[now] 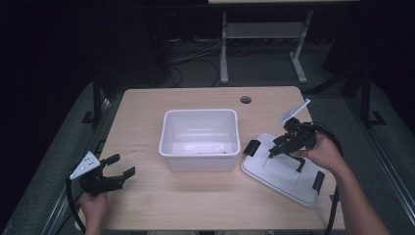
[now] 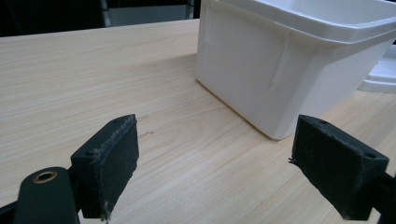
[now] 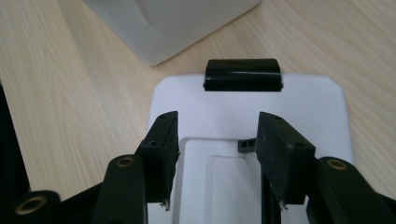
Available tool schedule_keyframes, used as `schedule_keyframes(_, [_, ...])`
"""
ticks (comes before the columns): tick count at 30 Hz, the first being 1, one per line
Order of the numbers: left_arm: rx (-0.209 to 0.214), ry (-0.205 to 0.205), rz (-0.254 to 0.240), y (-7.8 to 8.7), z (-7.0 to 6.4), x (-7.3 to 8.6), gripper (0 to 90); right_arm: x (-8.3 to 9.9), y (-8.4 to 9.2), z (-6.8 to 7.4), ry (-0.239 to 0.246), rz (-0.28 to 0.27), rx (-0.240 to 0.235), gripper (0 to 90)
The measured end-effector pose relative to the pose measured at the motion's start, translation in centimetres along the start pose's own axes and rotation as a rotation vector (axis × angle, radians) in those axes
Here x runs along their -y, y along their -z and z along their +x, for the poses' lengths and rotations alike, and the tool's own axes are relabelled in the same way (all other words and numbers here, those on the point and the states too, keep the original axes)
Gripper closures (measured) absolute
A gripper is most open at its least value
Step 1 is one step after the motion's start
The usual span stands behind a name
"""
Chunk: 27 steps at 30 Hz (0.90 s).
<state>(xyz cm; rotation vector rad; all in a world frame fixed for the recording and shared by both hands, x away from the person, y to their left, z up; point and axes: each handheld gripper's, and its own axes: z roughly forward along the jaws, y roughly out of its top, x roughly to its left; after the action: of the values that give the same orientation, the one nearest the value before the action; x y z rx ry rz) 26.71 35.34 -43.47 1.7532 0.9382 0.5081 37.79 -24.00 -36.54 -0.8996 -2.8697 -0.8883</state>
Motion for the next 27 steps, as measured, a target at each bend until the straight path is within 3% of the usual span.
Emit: schedule_keyframes(27, [-0.001, -0.001, 0.012, -0.2, -0.1, 0.1, 14.1, 4.5, -0.2, -2.6, -0.114, 0.004, 0.03, 53.9])
